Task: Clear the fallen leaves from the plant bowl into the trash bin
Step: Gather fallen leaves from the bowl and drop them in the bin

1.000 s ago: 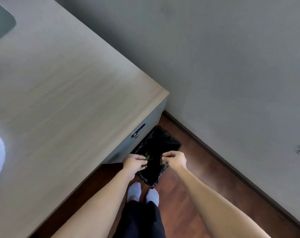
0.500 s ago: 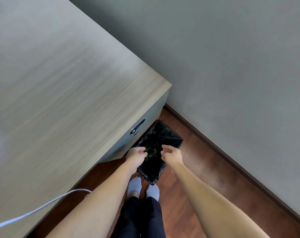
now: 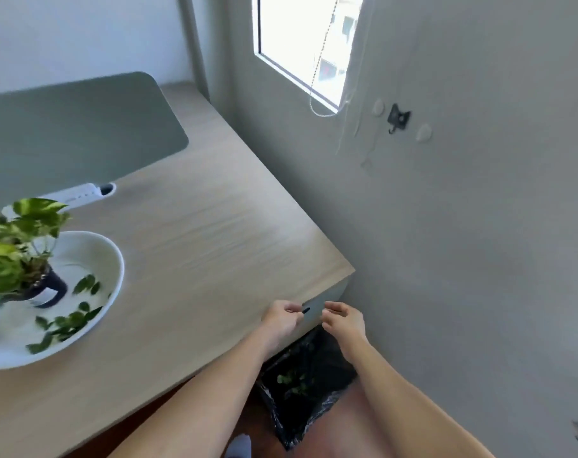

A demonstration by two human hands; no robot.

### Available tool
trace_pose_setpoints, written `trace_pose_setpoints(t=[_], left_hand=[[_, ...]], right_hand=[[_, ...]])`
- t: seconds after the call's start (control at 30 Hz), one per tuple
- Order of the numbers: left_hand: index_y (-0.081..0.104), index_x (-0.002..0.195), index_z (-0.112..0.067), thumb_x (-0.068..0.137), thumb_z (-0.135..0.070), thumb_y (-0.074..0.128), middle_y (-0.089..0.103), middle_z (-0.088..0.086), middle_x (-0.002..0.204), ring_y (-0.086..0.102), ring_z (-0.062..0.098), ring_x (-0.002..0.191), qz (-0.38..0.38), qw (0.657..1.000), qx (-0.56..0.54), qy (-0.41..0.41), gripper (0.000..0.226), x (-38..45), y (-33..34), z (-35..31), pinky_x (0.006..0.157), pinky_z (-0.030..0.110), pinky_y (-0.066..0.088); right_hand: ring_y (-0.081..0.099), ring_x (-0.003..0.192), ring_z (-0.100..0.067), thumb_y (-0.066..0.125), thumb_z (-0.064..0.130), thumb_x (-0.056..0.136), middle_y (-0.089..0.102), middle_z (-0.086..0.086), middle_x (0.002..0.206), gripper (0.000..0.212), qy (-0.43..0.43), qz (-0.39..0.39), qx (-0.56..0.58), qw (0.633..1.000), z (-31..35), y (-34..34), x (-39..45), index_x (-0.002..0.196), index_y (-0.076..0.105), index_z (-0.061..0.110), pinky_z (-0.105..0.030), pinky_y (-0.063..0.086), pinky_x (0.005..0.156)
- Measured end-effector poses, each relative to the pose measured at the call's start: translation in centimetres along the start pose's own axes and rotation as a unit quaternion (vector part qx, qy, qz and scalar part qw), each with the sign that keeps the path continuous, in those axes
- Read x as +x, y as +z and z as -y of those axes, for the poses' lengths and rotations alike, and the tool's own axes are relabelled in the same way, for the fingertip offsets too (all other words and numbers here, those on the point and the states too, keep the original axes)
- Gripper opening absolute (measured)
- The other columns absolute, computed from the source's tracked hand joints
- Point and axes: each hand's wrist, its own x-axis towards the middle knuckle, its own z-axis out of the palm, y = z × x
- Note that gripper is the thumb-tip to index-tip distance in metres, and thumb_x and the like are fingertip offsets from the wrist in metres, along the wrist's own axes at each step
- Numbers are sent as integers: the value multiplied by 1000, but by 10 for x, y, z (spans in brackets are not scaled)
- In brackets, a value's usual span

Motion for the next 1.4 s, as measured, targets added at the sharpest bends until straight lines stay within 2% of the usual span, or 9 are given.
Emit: trace_pose_setpoints(t=[0.17, 0.3, 0.4, 0.87, 1.0, 1.1, 1.2, 1.3, 1.4], left_hand=[[66, 112, -7, 88, -12, 59, 62, 5, 93, 61, 17, 75, -49, 998, -27, 37, 26, -31, -64, -11, 47, 10, 47], [67, 109, -7, 87, -13, 61, 62, 5, 92, 61, 19, 79, -123, 988, -82, 34, 24, -48, -136, 13, 45, 12, 39], [68, 97, -13, 84, -11, 63, 63, 6, 89, 61, 17, 70, -171, 978, -117, 16, 14, -57, -189, 38, 52, 18, 51], [62, 64, -16, 81, -6, 51, 62, 3, 74, 55, 21, 73, -382, 892, -241, -20, 23, -68, -441, 168, 71, 29, 44], [73, 88, -9, 86, -10, 46, 71, 1, 97, 64, 21, 93, -429, 892, -142, -15, 27, -57, -484, 172, 82, 26, 47], [70, 99, -8, 88, -5, 43, 72, 5, 108, 65, 22, 104, -398, 917, -29, 21, 30, -42, -504, 169, 89, 24, 45], [68, 100, -4, 87, 0, 40, 69, 8, 103, 62, 22, 96, -357, 930, 53, 68, 31, -20, -519, 162, 93, 32, 49], [61, 74, -18, 88, -4, 43, 63, -3, 81, 56, 14, 79, -304, 944, 108, 75, 26, -7, -522, 144, 73, 27, 47], [51, 63, -26, 89, -9, 46, 57, -6, 69, 57, 16, 73, -236, 952, 180, 72, 31, 4, -526, 142, 63, 25, 43]], right_hand=[[63, 76, -21, 65, 2, 80, 68, -12, 85, 21, -57, 67, -27, 996, 43, 46, -12, 100, 68, 5, -33, 56, 75], [61, 74, -18, 62, -1, 85, 65, -13, 81, 18, -71, 153, -67, 983, 67, 114, -23, 102, 64, 4, -25, 53, 70], [61, 74, -19, 63, 0, 85, 65, -14, 80, 17, -84, 202, -92, 971, 75, 165, -34, 102, 64, 3, -26, 53, 70], [67, 75, -25, 70, -1, 78, 71, -17, 82, 13, -91, 270, -152, 946, 90, 411, -97, 90, 72, 3, -37, 58, 83], [68, 79, -24, 71, 2, 79, 73, -13, 85, 11, -90, 261, -164, 947, 87, 446, -102, 86, 73, 11, -38, 58, 85], [68, 76, -22, 67, 10, 79, 75, -5, 83, 15, -127, 204, -232, 943, 84, 461, -101, 86, 76, 20, -39, 60, 80], [64, 74, -17, 57, 11, 84, 75, -3, 94, 24, -171, 175, -298, 923, 88, 472, -102, 95, 76, 21, -24, 52, 64], [65, 85, -22, 48, 8, 87, 72, -6, 107, 34, -229, 193, -372, 879, 92, 479, -99, 108, 72, 22, -27, 53, 76], [59, 113, -30, 44, 2, 89, 63, -11, 127, 43, -312, 239, -493, 776, 85, 484, -91, 125, 63, 17, -35, 48, 98]])
